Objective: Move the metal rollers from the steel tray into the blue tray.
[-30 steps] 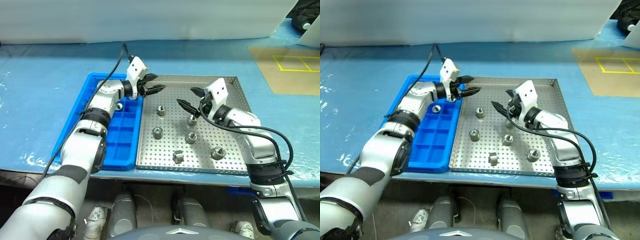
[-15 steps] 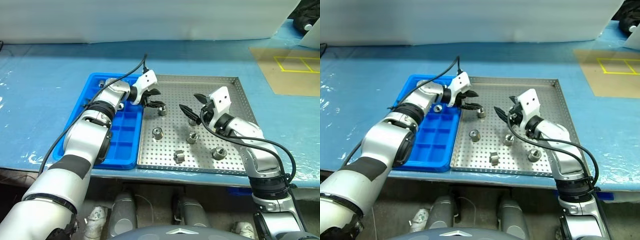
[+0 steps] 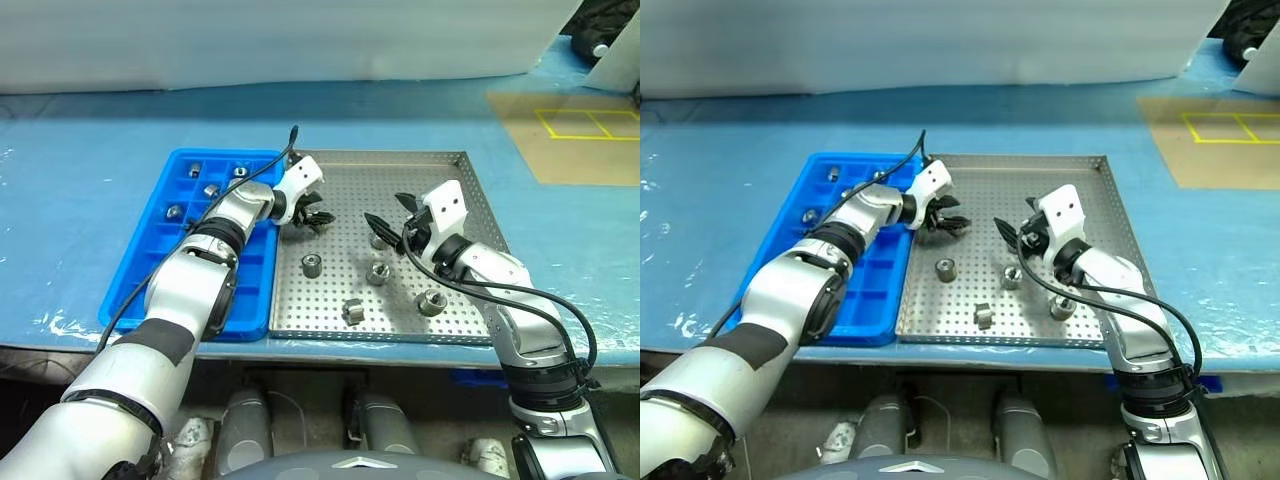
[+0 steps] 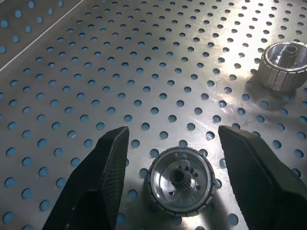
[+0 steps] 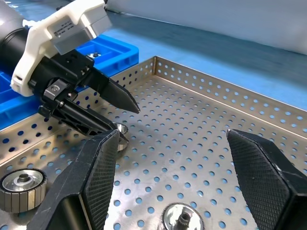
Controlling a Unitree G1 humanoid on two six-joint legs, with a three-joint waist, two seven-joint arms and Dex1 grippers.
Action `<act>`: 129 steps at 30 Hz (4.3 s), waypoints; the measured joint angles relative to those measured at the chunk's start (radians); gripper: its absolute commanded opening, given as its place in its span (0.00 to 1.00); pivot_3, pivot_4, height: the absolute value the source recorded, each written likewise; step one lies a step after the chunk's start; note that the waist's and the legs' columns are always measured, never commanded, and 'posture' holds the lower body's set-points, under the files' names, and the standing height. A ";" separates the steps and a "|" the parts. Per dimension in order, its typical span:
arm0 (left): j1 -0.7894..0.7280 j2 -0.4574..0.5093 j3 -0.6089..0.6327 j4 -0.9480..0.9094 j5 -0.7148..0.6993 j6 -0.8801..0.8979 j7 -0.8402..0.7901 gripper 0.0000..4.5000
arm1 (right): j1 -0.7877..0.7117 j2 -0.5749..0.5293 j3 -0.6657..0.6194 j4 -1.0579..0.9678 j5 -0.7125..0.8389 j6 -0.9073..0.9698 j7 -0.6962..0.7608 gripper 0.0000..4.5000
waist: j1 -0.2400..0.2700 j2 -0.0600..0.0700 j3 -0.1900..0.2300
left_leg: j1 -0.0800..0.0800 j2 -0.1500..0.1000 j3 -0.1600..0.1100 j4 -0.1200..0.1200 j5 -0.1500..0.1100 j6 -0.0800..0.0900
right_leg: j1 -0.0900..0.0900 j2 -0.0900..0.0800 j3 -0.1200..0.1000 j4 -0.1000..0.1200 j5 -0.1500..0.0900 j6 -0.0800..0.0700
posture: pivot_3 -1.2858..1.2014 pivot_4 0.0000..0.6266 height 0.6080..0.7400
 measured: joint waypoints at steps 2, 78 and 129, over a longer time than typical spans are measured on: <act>0.001 0.001 0.002 -0.003 0.002 0.013 -0.011 0.70 | 0.002 -0.002 0.000 0.000 -0.002 0.000 -0.003 0.82 | -0.001 0.001 0.000 | 0.002 0.000 0.000 0.000 0.000 0.000 | 0.001 0.000 0.000 0.000 0.000 0.000 | 0.36 0.24 1.00; 0.704 0.539 0.265 -1.225 -0.442 0.366 -0.315 0.37 | -0.545 0.154 0.245 0.475 0.043 -0.201 0.574 0.83 | 0.104 0.002 -0.001 | -0.004 0.002 -0.002 -0.019 0.008 -0.013 | -0.011 0.000 -0.006 0.001 -0.003 -0.007 | 0.62 0.24 1.00; 0.936 0.509 0.356 -1.243 -0.523 0.292 0.018 0.72 | -0.519 0.224 0.244 0.582 -0.031 -0.264 0.510 0.83 | 0.142 0.000 -0.001 | -0.010 0.003 -0.013 -0.004 0.011 -0.019 | -0.018 0.001 -0.006 0.018 -0.004 -0.008 | 0.57 0.24 1.00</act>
